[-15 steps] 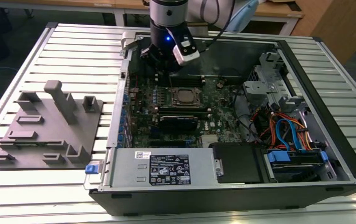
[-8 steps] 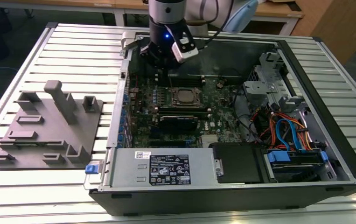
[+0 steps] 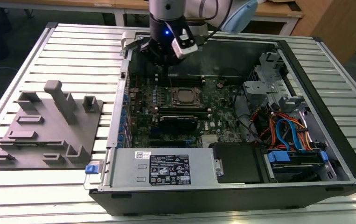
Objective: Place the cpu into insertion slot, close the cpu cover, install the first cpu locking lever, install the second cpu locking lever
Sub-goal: 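Install the first cpu locking lever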
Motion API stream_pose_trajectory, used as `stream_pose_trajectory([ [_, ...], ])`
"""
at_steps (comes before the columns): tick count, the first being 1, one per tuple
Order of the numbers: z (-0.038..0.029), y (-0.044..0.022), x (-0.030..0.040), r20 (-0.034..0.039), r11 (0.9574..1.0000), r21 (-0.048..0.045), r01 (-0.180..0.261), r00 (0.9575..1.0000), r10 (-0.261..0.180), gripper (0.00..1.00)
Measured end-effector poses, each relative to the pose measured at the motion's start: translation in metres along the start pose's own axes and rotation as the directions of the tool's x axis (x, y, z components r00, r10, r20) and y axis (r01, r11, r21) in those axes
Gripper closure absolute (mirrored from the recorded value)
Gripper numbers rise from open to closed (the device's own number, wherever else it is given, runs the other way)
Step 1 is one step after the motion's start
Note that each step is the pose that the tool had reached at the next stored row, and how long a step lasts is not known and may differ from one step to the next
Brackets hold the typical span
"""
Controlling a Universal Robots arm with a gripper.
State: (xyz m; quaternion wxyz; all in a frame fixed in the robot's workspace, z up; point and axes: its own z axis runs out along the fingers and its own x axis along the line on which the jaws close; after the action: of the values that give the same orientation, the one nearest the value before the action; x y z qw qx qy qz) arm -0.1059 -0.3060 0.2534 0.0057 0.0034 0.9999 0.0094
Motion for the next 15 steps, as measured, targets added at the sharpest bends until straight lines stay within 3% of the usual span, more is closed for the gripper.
stream_pose_trajectory([
  [7,0.0002,0.0001,-0.0127,0.0002,1.0,0.0,-0.005,1.0,0.005,0.9],
  [15,0.0004,0.0001,-0.0157,0.0002,1.0,0.0,-0.006,1.0,0.006,0.9],
])
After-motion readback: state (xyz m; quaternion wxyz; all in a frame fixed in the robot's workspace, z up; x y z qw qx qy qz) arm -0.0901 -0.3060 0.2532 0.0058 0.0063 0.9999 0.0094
